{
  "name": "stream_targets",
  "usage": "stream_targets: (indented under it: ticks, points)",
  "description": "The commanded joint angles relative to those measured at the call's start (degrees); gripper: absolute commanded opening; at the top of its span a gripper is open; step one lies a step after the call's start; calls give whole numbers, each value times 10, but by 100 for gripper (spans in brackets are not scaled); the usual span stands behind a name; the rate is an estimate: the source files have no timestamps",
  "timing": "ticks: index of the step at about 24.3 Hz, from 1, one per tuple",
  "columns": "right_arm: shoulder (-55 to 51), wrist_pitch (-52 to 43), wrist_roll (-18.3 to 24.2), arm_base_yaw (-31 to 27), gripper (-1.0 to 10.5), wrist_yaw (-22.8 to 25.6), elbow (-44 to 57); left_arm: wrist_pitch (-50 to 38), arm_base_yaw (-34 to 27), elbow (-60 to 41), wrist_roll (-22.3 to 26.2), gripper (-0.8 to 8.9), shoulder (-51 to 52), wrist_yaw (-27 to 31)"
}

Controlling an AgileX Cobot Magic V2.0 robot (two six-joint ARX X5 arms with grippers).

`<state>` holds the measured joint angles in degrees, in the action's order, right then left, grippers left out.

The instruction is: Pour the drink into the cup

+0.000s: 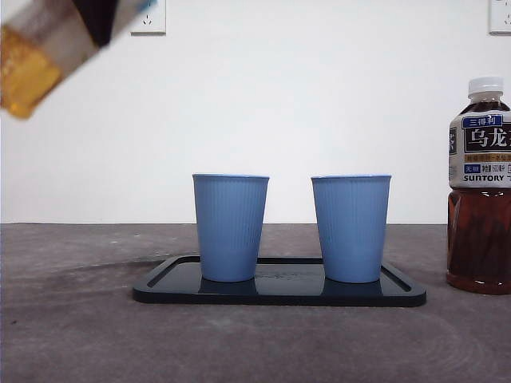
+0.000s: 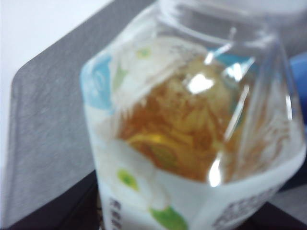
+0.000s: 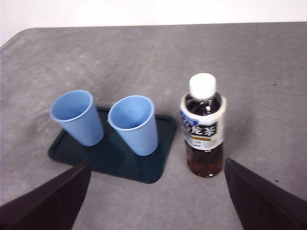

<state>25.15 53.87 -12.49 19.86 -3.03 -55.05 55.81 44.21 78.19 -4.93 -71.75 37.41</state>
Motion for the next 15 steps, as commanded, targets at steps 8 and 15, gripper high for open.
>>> stream_targets:
  ticks: [8,15]
  points:
    - [2,-3,16,3,444,-53,-11,-176,-49,-153,-12,215,172,-84]
    - [2,-2,21,3,444,-62,-11,-358,-69,-324,-12,215,247,-119]
